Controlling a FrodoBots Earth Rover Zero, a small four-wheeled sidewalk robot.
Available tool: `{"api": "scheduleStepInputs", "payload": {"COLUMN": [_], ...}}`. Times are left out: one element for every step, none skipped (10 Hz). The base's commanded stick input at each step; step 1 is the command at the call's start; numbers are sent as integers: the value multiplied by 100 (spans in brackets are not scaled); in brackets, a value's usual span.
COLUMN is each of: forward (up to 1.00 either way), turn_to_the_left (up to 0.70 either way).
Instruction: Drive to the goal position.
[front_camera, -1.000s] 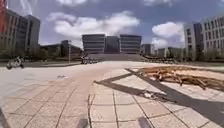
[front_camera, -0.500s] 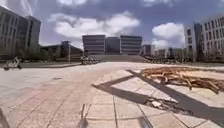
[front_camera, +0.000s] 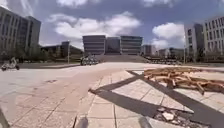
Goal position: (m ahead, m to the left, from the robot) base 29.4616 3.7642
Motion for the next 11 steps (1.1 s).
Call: {"api": "scheduleStepInputs", "payload": {"forward": [70,70,70,70,70,70,70,70,70,70,70], "turn_to_the_left": [0,0,0,0,0,11,27,35,35,16,0]}}
